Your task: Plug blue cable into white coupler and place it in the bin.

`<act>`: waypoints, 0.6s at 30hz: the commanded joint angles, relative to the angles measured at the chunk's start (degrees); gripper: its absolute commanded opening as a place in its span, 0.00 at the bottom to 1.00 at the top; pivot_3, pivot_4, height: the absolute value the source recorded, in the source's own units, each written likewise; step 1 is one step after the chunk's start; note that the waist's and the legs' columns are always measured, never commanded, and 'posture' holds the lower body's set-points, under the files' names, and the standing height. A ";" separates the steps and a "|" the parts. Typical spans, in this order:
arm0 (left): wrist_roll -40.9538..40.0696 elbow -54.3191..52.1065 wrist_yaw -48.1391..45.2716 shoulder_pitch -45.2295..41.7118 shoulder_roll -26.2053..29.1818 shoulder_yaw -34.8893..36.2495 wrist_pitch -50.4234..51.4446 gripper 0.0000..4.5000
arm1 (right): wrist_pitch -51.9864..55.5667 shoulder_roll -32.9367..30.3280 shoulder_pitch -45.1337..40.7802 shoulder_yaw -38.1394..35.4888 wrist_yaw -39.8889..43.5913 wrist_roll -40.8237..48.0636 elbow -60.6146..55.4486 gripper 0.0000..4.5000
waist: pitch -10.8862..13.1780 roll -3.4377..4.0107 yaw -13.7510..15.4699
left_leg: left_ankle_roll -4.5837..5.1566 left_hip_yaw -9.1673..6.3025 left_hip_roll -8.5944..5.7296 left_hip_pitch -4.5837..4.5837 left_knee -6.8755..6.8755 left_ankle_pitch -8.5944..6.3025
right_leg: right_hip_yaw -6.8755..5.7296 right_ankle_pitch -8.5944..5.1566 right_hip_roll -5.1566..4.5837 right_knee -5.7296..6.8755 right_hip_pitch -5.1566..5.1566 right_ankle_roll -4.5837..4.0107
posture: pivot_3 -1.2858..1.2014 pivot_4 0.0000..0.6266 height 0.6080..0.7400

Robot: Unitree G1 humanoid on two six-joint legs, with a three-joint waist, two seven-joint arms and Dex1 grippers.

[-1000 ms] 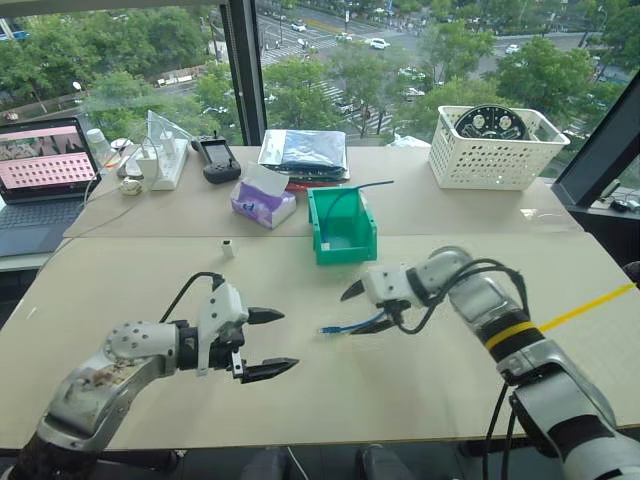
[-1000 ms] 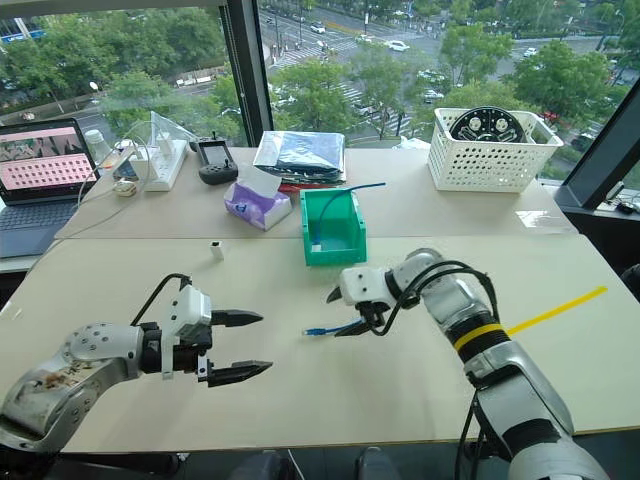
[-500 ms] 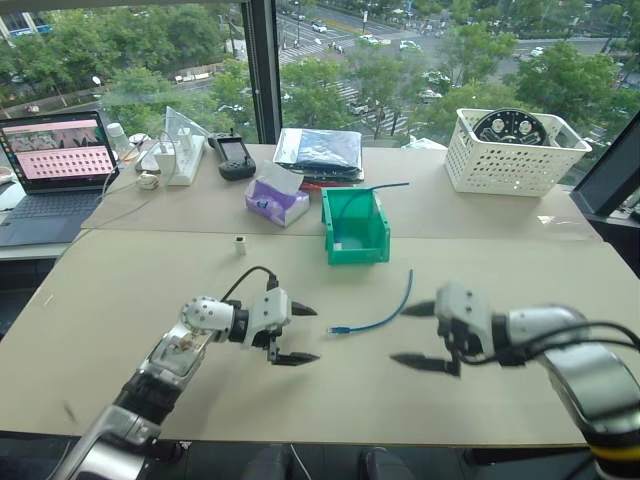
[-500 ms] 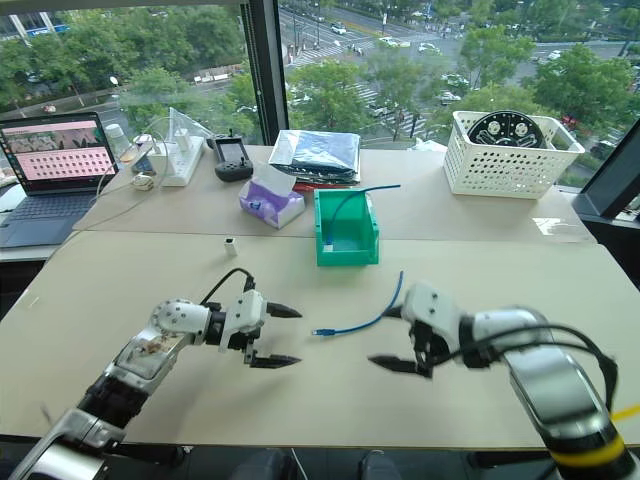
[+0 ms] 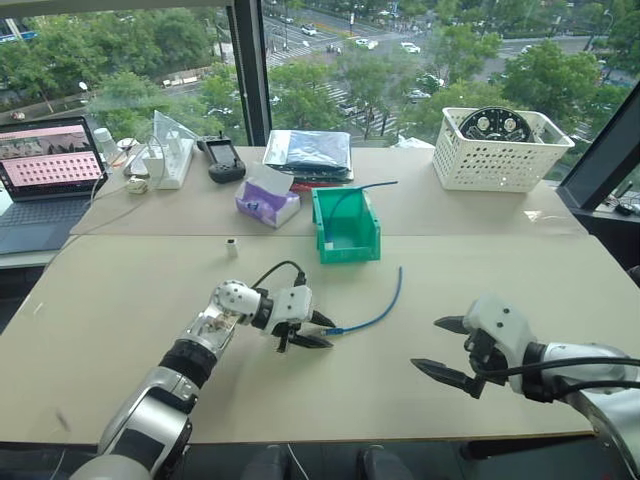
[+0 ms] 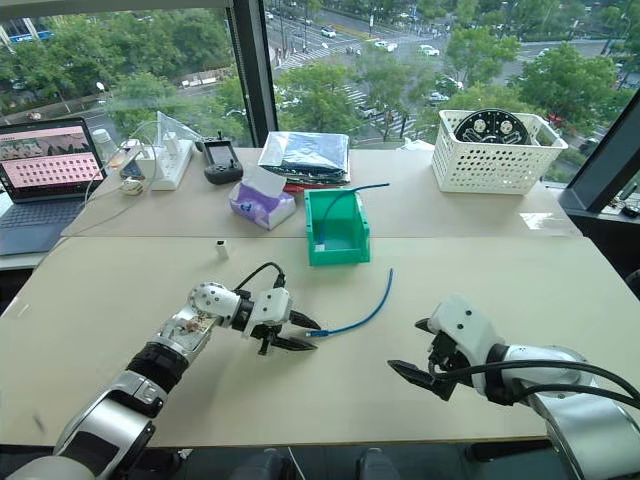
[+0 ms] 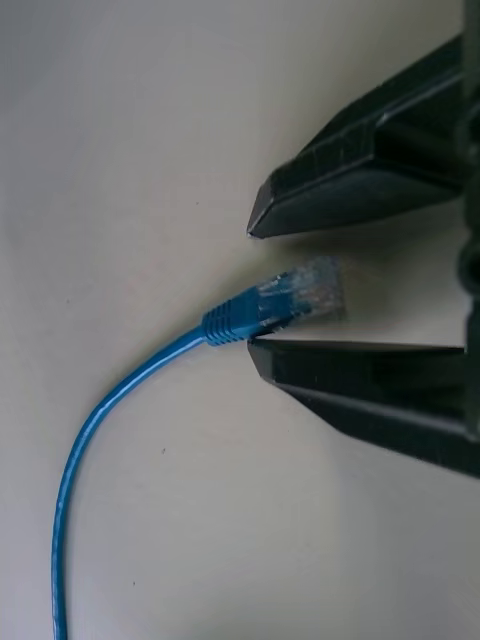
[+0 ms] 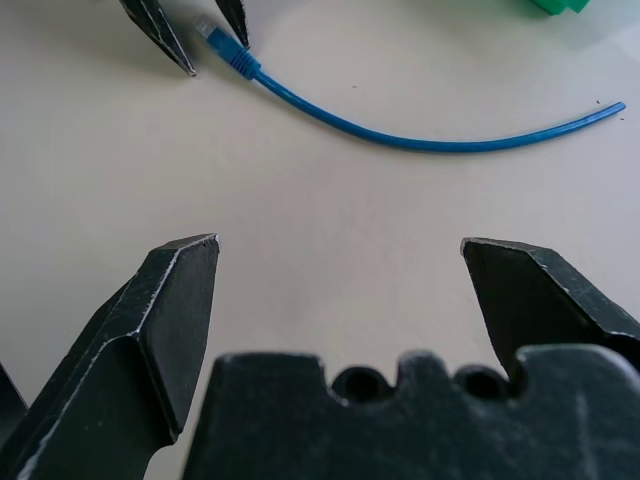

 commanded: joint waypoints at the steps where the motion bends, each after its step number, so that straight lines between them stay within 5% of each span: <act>1: 1.40 1.04 0.35 -0.91 -0.23 0.37 -1.06 0.02 | 1.88 -0.34 -1.08 -1.55 -1.85 2.19 -2.81 1.00 | 0.00 0.00 0.03 | 0.00 0.00 0.00 -0.01 0.00 0.00 | 0.00 0.00 0.00 -0.01 0.00 0.00 | 0.52 0.24 1.00; 7: -0.12 -1.96 2.69 0.19 -0.76 2.24 3.13 0.02 | 3.16 1.97 -2.77 -0.29 -4.73 5.50 -2.58 1.00 | 0.00 -0.01 0.06 | 0.00 -0.02 0.02 0.00 0.00 0.00 | -0.01 0.00 0.02 0.01 0.00 0.02 | 0.52 0.24 1.00; 18: -13.78 -24.65 11.37 4.77 -4.94 10.06 32.65 0.02 | 21.93 34.12 -0.47 -13.92 -22.46 29.80 3.79 1.00 | -0.05 -0.05 -0.07 | 0.02 -0.22 -0.01 -0.16 0.02 -0.01 | -0.08 0.11 -0.07 0.06 -0.05 -0.12 | 0.52 0.24 1.00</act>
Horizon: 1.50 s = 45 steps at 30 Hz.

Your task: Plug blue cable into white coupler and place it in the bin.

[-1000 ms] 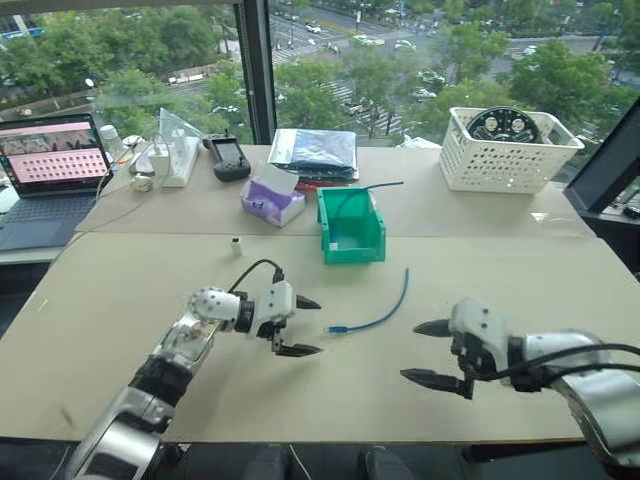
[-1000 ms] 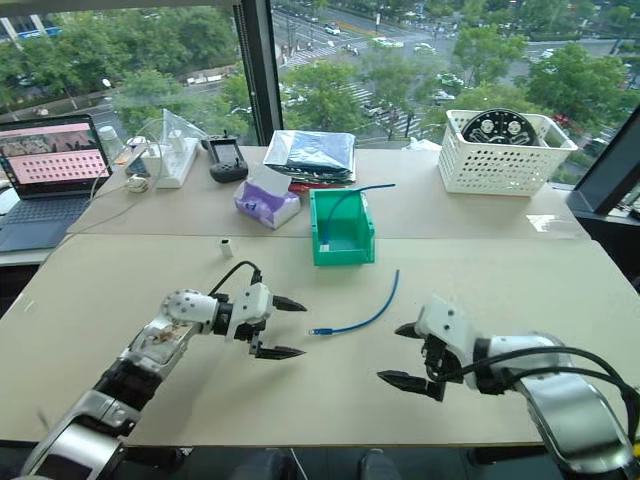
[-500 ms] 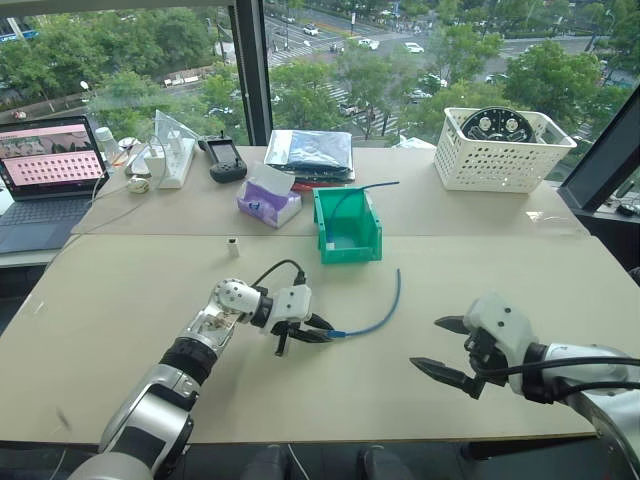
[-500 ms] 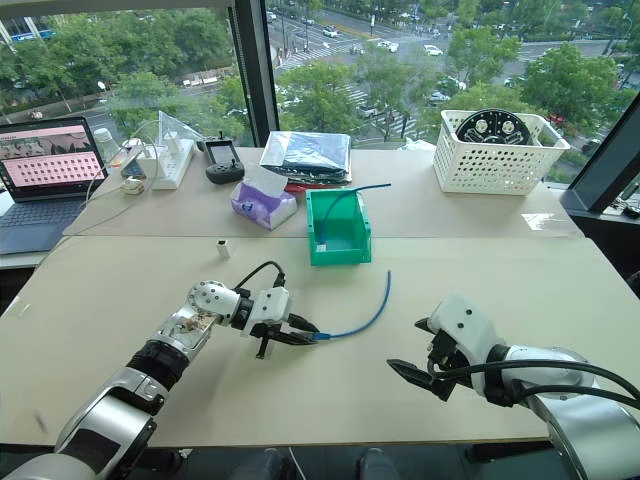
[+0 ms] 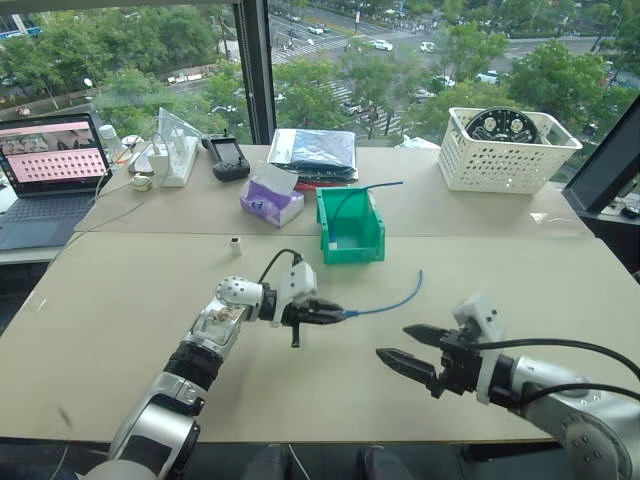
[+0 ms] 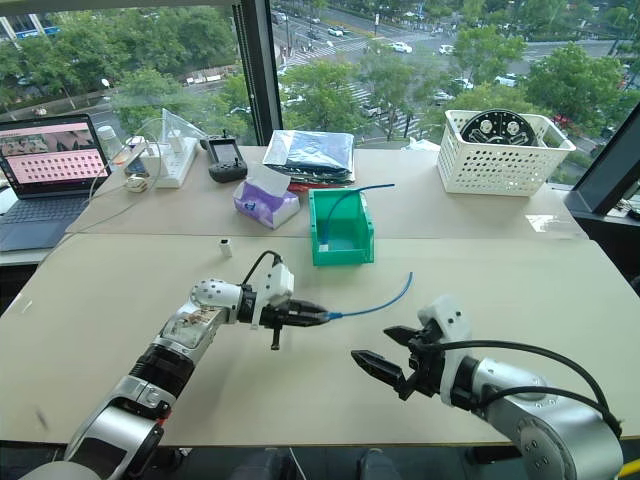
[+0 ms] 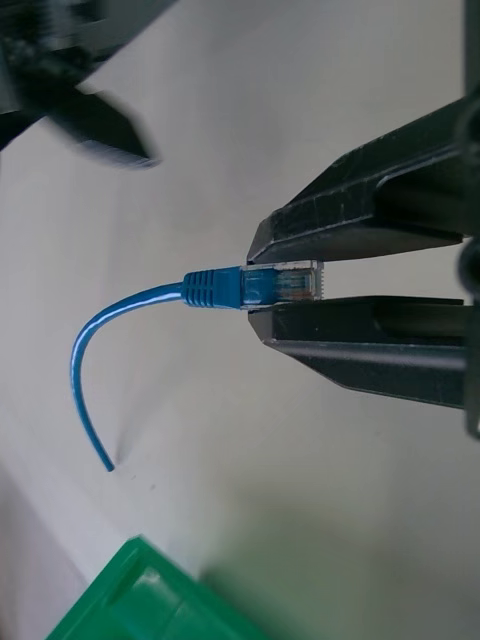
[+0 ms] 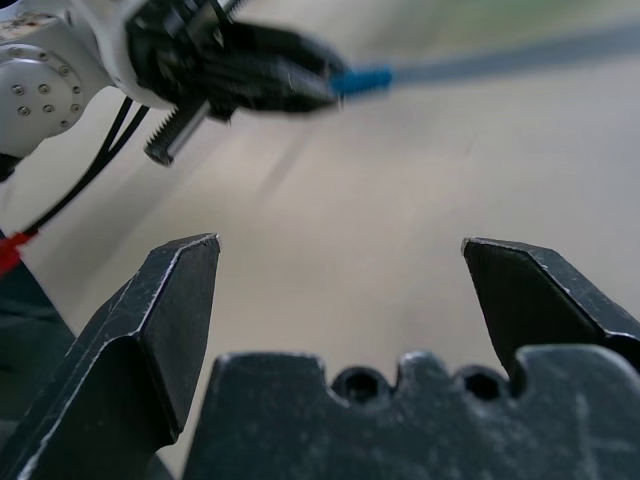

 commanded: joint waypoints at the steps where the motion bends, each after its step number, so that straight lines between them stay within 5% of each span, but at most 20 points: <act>1: -3.17 -8.05 2.53 1.24 -0.82 0.90 5.87 0.02 | 1.41 8.90 -3.05 -7.30 -8.65 7.77 2.13 1.00 | 0.00 0.00 -0.28 | 0.00 0.00 0.02 0.02 0.00 0.00 | 0.00 0.01 0.02 -0.02 0.02 0.01 | 0.52 0.24 1.00; 7: -2.13 -15.38 5.77 2.65 -0.80 -1.79 10.21 0.02 | -2.07 19.07 -7.44 -12.75 -27.95 29.91 8.22 1.00 | -0.01 0.04 -1.24 | 0.02 -0.02 0.10 0.22 -0.01 0.03 | 0.07 0.04 0.14 0.08 0.04 -0.05 | 0.52 0.24 1.00; 13: -2.06 -18.58 7.52 2.54 -0.22 -3.47 13.14 0.02 | -11.59 15.16 -6.76 -7.49 -42.65 46.17 10.08 1.00 | 0.00 0.06 -1.49 | 0.02 0.10 0.03 0.20 -0.08 0.03 | 0.19 0.03 0.08 0.01 0.04 -0.04 | 0.52 0.24 1.00; 32: -2.52 -19.99 8.36 3.57 -0.46 -5.31 12.98 0.02 | -30.48 4.06 -3.03 8.95 -52.15 55.54 9.78 1.00 | 0.00 0.06 -1.46 | 0.03 0.19 0.06 0.22 -0.12 0.03 | 0.28 0.01 0.13 -0.04 0.03 -0.03 | 0.52 0.24 1.00; 35: -2.33 -19.46 8.49 3.32 -0.65 -5.45 12.67 0.02 | -32.12 3.08 -2.78 10.03 -52.49 56.43 9.59 0.83 | 0.00 0.06 -1.43 | 0.03 0.19 0.06 0.21 -0.12 0.03 | 0.29 0.01 0.13 -0.05 0.02 -0.04 | 0.52 0.24 1.00; 45: -2.06 -18.41 8.64 2.94 -1.13 -5.67 12.03 0.02 | -35.88 -0.18 -1.68 12.68 -53.01 59.20 8.25 0.06 | 0.00 0.05 -1.38 | 0.04 0.21 0.06 0.20 -0.12 0.03 | 0.31 0.01 0.13 -0.06 0.03 -0.04 | 0.52 0.24 1.00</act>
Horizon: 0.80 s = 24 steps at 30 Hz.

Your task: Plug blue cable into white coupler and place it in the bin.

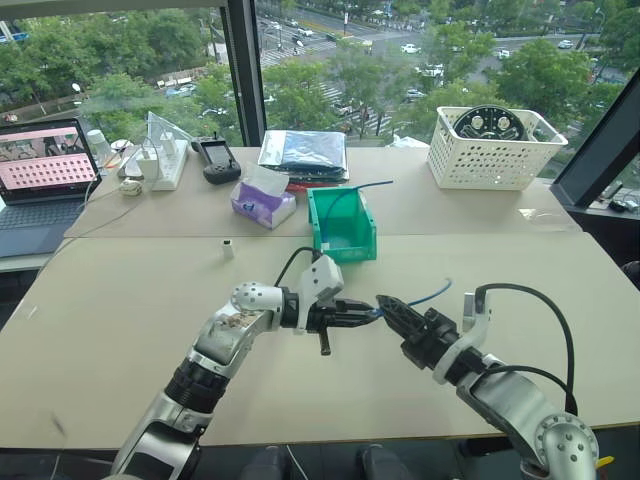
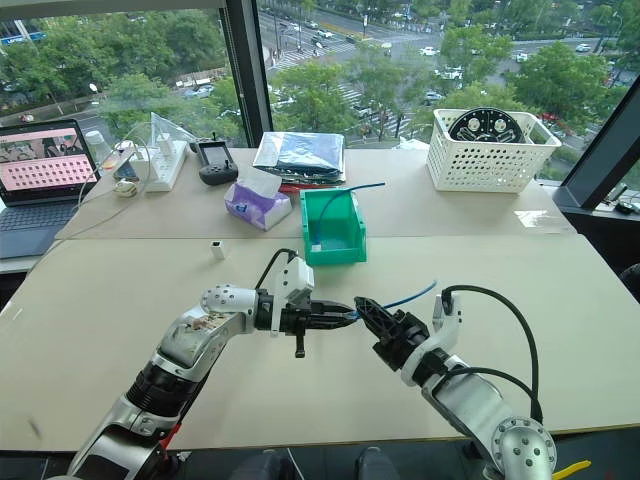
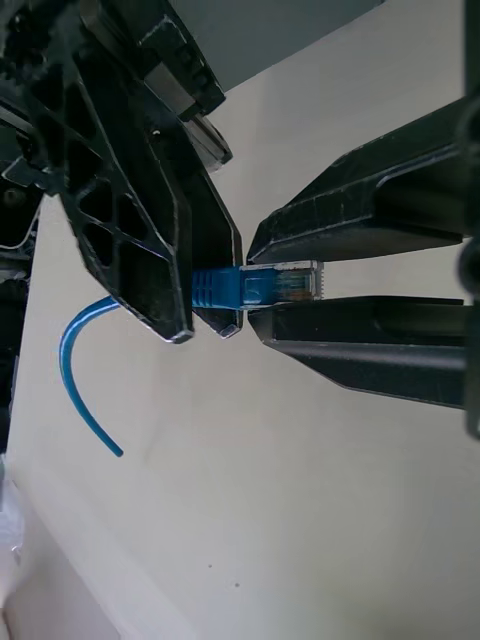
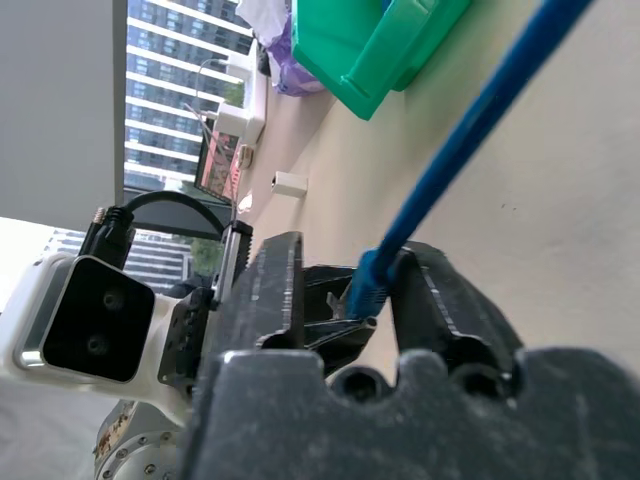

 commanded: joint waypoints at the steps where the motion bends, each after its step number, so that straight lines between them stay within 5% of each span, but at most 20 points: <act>1: 0.12 -0.27 0.43 -0.87 -0.51 -0.28 -0.47 0.02 | -1.64 -0.77 -0.31 1.24 0.65 3.05 -2.99 0.01 | 0.00 0.00 0.00 | 0.00 0.00 0.00 0.00 0.00 0.00 | 0.00 0.00 0.00 0.00 0.00 0.00 | 0.52 0.24 1.00; 6: 0.08 -0.15 0.78 -0.86 -0.36 0.32 -0.43 0.02 | -2.67 -2.43 -0.47 1.94 0.70 3.50 -3.02 0.01 | 0.00 0.00 0.01 | 0.00 0.00 0.00 0.00 0.00 0.00 | 0.00 0.00 0.00 0.00 0.00 0.00 | 0.52 0.24 1.00; 8: -1.54 -0.43 0.24 -0.85 0.03 1.76 0.73 0.25 | -2.83 -3.49 -1.50 1.44 1.29 3.22 -2.24 0.00 | 0.00 0.00 0.01 | 0.00 0.00 0.00 0.00 0.00 0.00 | 0.00 0.00 0.00 -0.01 0.00 0.00 | 0.52 0.24 1.00; 18: -5.20 -5.37 4.94 7.99 8.46 14.32 2.91 0.99 | -1.15 -12.76 -12.96 -3.74 6.81 1.97 7.98 0.00 | 0.00 0.00 -0.17 | 0.01 0.06 0.06 0.04 -0.08 0.00 | 0.07 -0.01 0.05 0.00 -0.05 -0.02 | 0.52 0.24 1.00; 24: -3.87 -6.16 19.60 15.35 5.16 24.94 0.64 0.99 | 1.70 -16.44 -18.88 -3.36 10.26 0.16 13.38 0.00 | 0.01 -0.01 0.24 | 0.04 0.08 0.03 -0.01 -0.07 -0.02 | 0.06 0.01 -0.06 -0.04 -0.04 0.01 | 0.52 0.24 1.00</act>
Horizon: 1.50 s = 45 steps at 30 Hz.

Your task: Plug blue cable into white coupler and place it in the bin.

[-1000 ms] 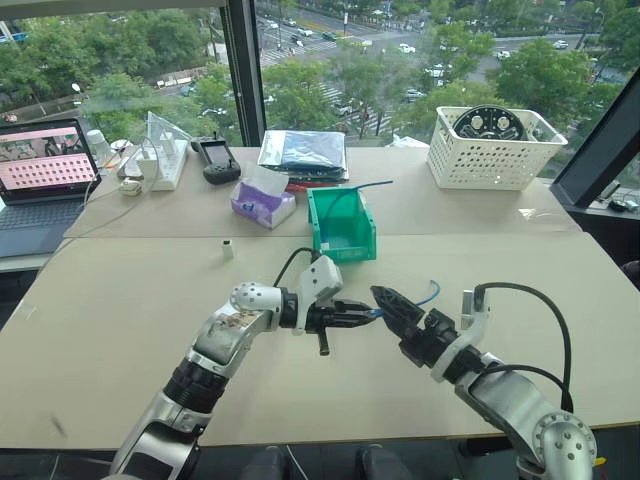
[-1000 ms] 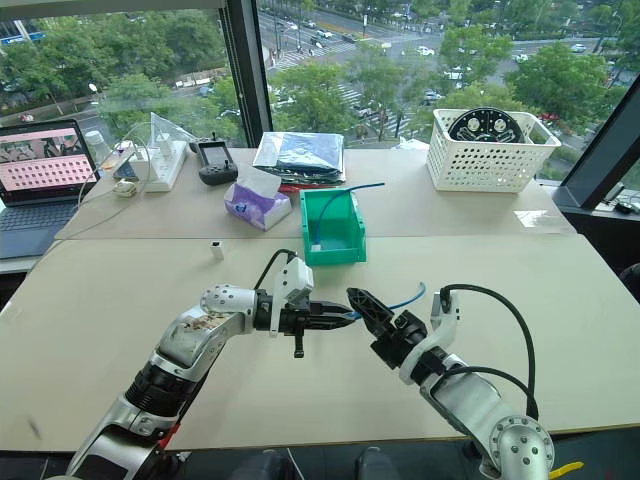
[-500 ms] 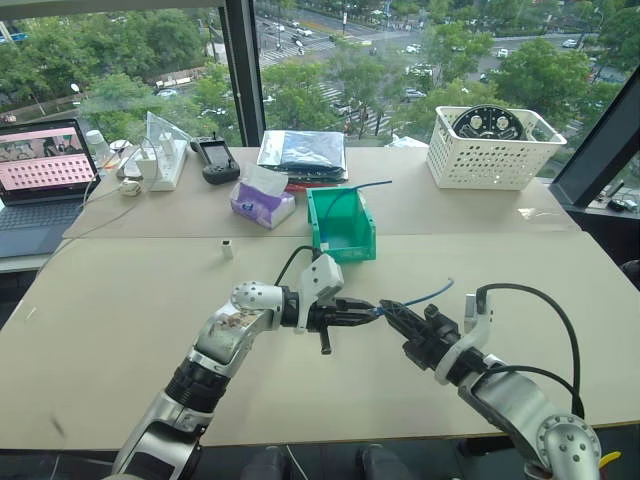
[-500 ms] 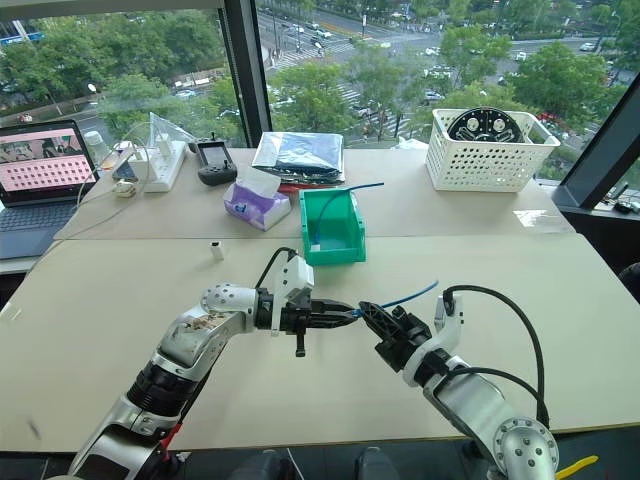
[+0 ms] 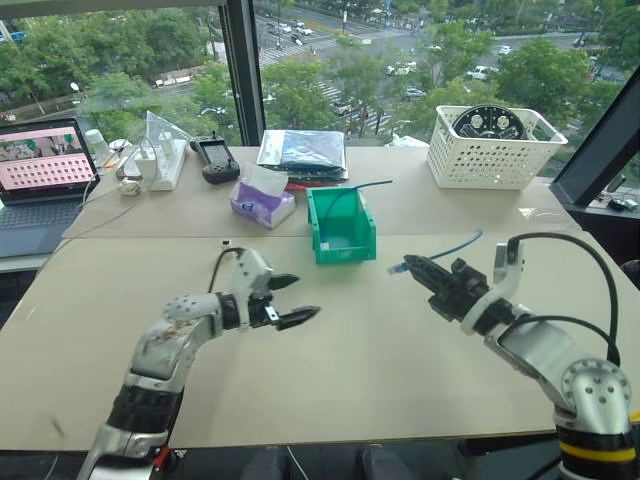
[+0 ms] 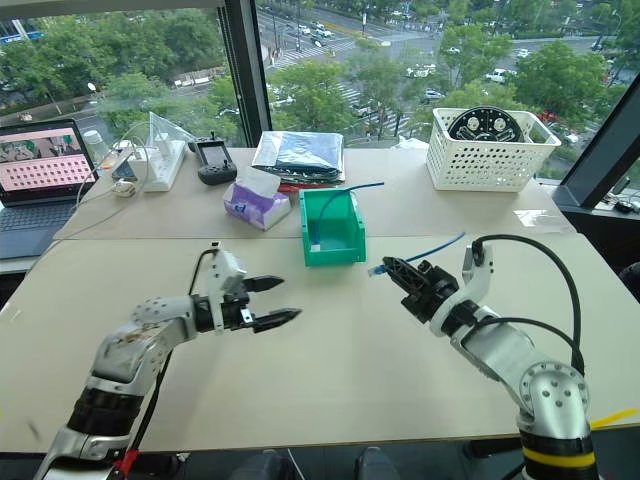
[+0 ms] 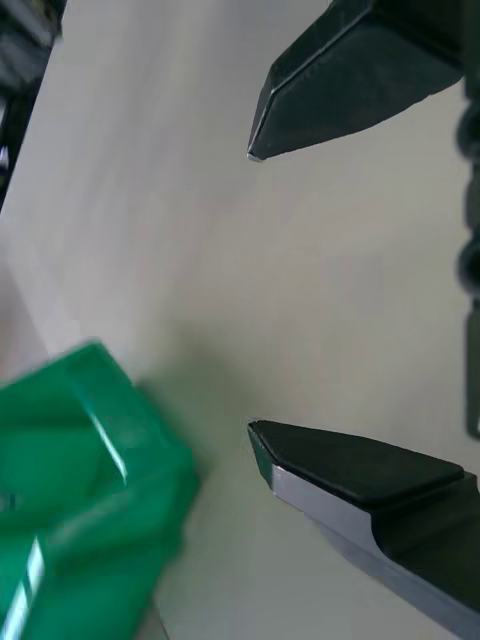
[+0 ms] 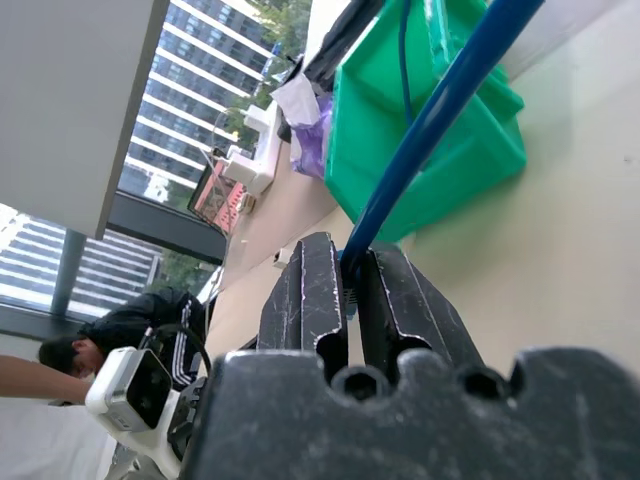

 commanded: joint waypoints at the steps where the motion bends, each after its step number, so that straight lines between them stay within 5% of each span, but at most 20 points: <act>1: 0.59 -2.54 9.14 3.02 -2.42 5.67 -1.96 0.99 | 1.91 -1.06 -2.63 -0.42 2.90 -1.19 1.75 0.00 | 0.00 0.00 0.12 | 0.00 -0.02 0.01 0.01 0.00 0.00 | -0.02 0.00 0.00 -0.02 0.02 0.00 | 0.52 0.24 1.00; 5: 6.30 0.45 18.25 4.84 -3.82 5.55 -2.35 0.99 | 3.14 -0.47 -4.58 0.20 4.12 -2.62 3.65 0.00 | 0.00 0.00 0.16 | 0.00 0.00 0.00 -0.01 0.00 0.00 | -0.01 0.01 -0.02 -0.02 0.02 0.01 | 0.52 0.24 1.00; 12: 14.44 19.79 33.26 -6.69 -8.89 5.01 -10.19 0.99 | 3.79 0.74 -5.47 -0.01 4.36 -3.48 3.99 0.00 | 0.01 -0.04 0.71 | 0.04 -0.01 -0.03 0.00 0.07 0.04 | -0.06 0.08 -0.01 0.01 0.06 0.06 | 0.52 0.24 1.00; 30: 16.63 59.11 37.62 -29.59 -9.57 6.59 -30.19 0.99 | 2.62 1.49 -2.30 -2.13 1.69 -3.92 -0.29 0.00 | 0.01 -0.05 0.82 | 0.10 0.00 -0.09 -0.22 0.08 0.00 | -0.11 0.17 -0.06 -0.07 -0.02 0.16 | 0.52 0.24 1.00; 33: 15.82 63.12 36.89 -31.62 -9.78 7.26 -31.60 0.84 | 2.64 1.74 -2.38 -2.05 1.47 -4.24 -0.40 0.00 | 0.01 -0.06 0.71 | 0.13 0.00 -0.08 -0.24 0.07 -0.02 | -0.12 0.17 -0.06 -0.05 -0.03 0.16 | 0.52 0.24 1.00; 41: 15.59 62.07 32.43 -30.31 -10.09 6.76 -32.28 0.16 | 3.28 1.33 -2.16 -1.99 1.46 -5.05 -0.86 0.00 | 0.01 -0.06 0.64 | 0.14 0.00 -0.09 -0.25 0.07 -0.02 | -0.13 0.18 -0.08 -0.06 -0.03 0.18 | 0.52 0.24 1.00; 45: 13.27 46.92 9.82 -24.57 -9.90 -1.80 -26.94 0.15 | 4.58 -0.05 -1.52 -1.17 3.20 -8.41 -1.69 0.00 | 0.01 -0.06 0.66 | 0.14 0.02 -0.09 -0.26 0.06 -0.02 | -0.13 0.18 -0.09 -0.04 -0.03 0.17 | 0.52 0.24 1.00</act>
